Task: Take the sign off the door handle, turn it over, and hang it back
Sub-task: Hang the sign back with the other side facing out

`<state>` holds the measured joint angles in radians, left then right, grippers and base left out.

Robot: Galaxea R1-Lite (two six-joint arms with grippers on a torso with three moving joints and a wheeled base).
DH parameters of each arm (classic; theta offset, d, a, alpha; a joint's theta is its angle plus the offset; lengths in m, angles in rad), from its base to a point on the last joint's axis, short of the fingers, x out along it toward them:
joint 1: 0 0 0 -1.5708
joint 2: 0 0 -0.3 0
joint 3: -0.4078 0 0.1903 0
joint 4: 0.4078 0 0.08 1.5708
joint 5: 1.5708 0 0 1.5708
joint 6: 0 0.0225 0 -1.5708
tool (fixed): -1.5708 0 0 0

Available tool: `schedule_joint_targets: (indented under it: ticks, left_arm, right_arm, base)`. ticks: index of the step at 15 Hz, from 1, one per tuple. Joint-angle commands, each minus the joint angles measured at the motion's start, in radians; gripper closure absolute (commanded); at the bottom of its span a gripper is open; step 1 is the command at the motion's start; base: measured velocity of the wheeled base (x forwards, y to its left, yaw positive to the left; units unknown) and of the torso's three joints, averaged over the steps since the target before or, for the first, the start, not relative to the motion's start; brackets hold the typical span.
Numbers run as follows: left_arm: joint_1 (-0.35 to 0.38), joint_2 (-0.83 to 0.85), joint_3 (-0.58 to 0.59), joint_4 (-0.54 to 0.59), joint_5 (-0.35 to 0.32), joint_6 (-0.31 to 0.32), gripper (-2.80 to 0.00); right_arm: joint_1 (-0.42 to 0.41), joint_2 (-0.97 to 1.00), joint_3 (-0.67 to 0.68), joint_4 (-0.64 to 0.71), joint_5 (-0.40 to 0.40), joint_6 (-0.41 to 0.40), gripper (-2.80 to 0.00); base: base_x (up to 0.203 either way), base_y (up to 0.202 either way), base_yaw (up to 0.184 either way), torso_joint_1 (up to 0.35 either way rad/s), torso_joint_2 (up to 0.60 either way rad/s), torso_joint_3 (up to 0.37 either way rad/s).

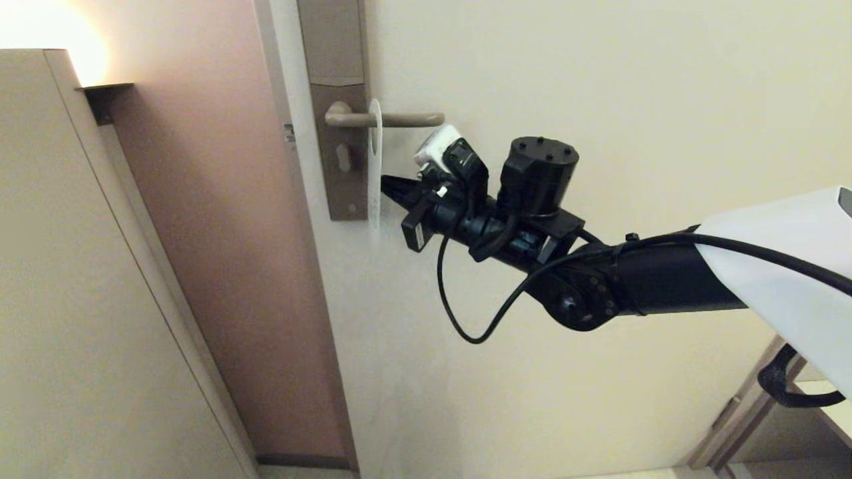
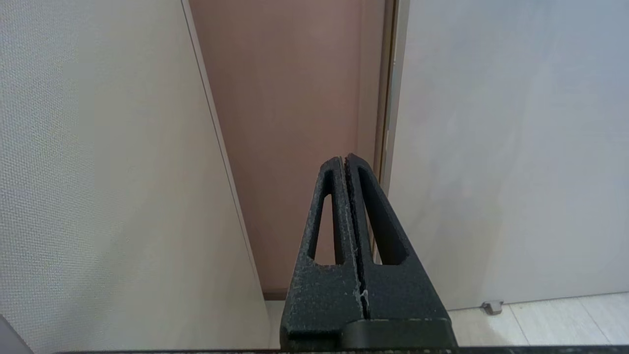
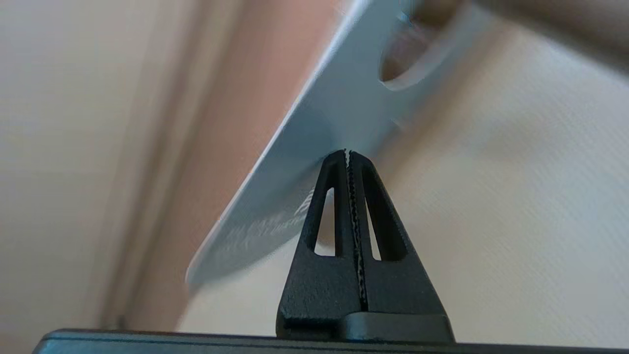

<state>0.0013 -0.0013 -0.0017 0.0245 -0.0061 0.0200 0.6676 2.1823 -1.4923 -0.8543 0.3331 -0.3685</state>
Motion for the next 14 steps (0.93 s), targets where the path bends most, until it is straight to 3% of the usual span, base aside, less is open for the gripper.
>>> schedule_joint_targets:
  ticks: [1,14]
  left_arm:
    - [0.0,0.001,0.0,0.0,0.0,0.0,0.0]
    - [0.0,0.001,0.0,0.0,0.0,0.0,0.0]
  right_arm:
    - [0.009,-0.015,-0.002,-0.005,0.016,-0.003,0.0]
    - [0.052,0.037,-0.075,-0.011,0.014,-0.021,0.0]
  base:
    - [0.0,0.0,0.0,0.0,0.0,0.0]
    - [0.0,0.0,0.0,0.0,0.0,0.0]
